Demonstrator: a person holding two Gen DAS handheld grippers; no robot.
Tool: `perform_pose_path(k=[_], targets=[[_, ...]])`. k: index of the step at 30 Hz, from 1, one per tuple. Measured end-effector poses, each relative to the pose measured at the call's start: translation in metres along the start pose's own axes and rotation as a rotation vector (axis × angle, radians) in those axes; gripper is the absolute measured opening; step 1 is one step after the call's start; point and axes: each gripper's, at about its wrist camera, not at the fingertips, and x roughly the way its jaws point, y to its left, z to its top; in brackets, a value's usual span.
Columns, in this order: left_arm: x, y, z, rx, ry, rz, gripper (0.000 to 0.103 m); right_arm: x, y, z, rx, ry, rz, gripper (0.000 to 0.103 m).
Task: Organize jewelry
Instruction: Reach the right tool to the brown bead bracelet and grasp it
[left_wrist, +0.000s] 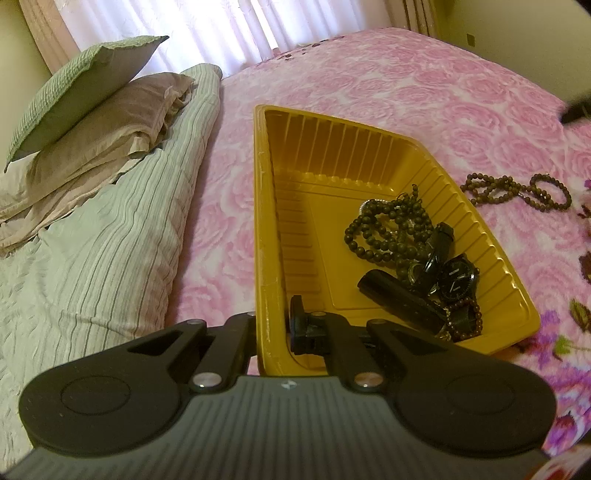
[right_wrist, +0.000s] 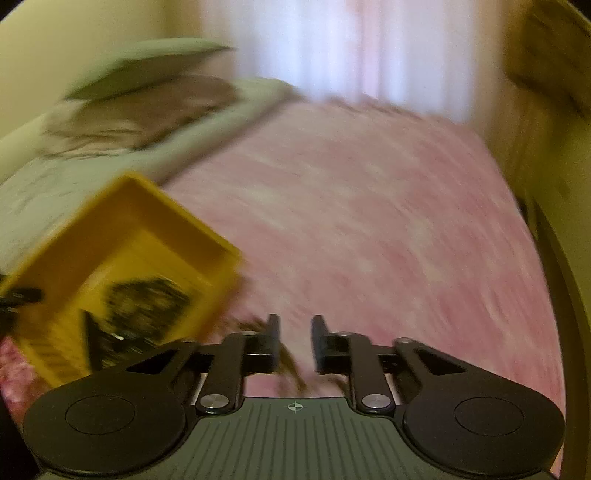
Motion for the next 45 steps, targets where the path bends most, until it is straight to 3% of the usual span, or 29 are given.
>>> perform_pose_path(k=[8, 14, 24, 28, 30, 45], targets=[[0.0, -0.003, 0.002, 0.018, 0.004, 0.003, 0.003, 0.003, -0.049, -0.064, 0.224, 0.055, -0.059, 0.035], [-0.001, -0.004, 0.003, 0.026, 0.006, 0.008, 0.003, 0.011, -0.047, -0.067, 0.235, 0.026, -0.023, 0.035], [0.0, -0.004, 0.004, 0.036, 0.01, 0.011, 0.003, 0.053, -0.037, -0.057, 0.216, 0.073, -0.037, 0.034], [0.0, -0.005, 0.004, 0.037, 0.011, 0.012, 0.003, 0.056, -0.028, -0.055, 0.144, 0.097, -0.064, 0.011], [0.0, -0.005, 0.004, 0.037, 0.011, 0.012, 0.003, 0.052, -0.026, -0.056, 0.122, 0.104, -0.072, 0.007], [0.0, -0.005, 0.004, 0.036, 0.01, 0.011, 0.003, -0.027, -0.021, -0.056, 0.074, -0.02, -0.093, 0.007]])
